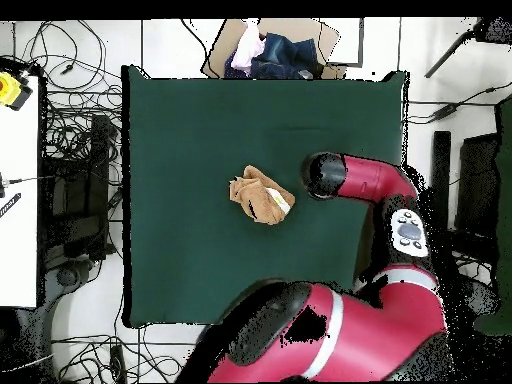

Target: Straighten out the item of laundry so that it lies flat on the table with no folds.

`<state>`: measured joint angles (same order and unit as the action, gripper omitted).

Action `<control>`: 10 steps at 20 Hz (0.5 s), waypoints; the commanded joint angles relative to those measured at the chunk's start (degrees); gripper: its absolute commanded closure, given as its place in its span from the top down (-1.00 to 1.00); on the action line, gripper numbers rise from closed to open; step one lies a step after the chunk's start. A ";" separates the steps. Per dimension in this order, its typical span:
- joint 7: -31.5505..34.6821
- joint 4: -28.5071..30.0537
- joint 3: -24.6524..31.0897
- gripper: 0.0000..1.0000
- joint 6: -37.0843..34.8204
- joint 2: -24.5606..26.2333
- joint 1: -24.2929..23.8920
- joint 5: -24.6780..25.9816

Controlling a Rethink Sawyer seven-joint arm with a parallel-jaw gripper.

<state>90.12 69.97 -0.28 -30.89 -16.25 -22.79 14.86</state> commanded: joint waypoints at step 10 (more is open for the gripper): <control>18.15 2.13 -1.75 1.00 -3.66 0.71 10.94 -9.15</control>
<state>91.01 69.97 -1.01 -30.89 -17.40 -14.76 9.63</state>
